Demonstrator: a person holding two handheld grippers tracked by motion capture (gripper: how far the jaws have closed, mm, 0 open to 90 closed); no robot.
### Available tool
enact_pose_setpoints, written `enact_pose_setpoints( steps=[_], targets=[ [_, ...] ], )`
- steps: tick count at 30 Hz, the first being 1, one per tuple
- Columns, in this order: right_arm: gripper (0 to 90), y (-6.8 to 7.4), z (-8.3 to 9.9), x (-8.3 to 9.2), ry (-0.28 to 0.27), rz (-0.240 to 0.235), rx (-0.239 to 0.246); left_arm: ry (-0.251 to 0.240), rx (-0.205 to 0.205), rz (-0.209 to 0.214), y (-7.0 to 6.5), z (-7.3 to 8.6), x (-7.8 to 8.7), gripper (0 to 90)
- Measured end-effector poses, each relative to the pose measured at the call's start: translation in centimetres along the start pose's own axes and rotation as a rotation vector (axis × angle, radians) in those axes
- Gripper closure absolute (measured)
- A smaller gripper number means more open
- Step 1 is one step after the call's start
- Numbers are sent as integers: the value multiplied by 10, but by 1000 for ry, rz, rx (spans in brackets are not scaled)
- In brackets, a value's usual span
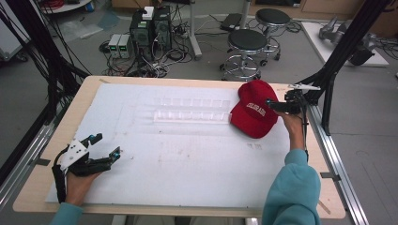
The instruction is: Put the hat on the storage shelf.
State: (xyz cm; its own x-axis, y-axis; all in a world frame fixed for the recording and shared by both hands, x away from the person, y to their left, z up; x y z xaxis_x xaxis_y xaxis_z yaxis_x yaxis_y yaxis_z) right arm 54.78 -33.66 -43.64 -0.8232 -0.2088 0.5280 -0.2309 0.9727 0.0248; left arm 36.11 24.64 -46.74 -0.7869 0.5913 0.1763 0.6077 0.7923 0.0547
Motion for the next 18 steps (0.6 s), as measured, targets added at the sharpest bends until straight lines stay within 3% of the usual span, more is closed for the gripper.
enact_pose_setpoints(
  steps=[4, 12, 15, 18],
  targets=[
    [98, 0, 3, -5, 2, -13, -5, 5, -9, 0, -1, 0, -1, 146],
    [100, 0, 16, -19, 58, -48, -32, 12, -16, -3, -1, 1, -1, 145],
    [202, 4, 20, -22, 76, -86, -43, 13, -17, -3, -2, 1, -1, 145],
    [366, 7, 21, -21, 95, -105, -36, 13, -18, -4, -2, 1, -2, 146]
  ],
)
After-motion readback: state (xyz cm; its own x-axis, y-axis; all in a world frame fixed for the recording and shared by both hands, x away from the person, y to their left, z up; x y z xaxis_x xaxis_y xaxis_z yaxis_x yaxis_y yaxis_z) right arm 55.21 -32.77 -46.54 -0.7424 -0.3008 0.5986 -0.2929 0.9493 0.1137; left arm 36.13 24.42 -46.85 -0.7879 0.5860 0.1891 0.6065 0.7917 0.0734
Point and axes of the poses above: each handheld gripper's, and its own axes: x roughly backward along the jaws, z roughly out of its underside, y roughly to its left, the point moved 10 cm from there along -x, roughly forward along the jaws, and after that the axes turned 5 degrees about z, right-handed, at the moved point
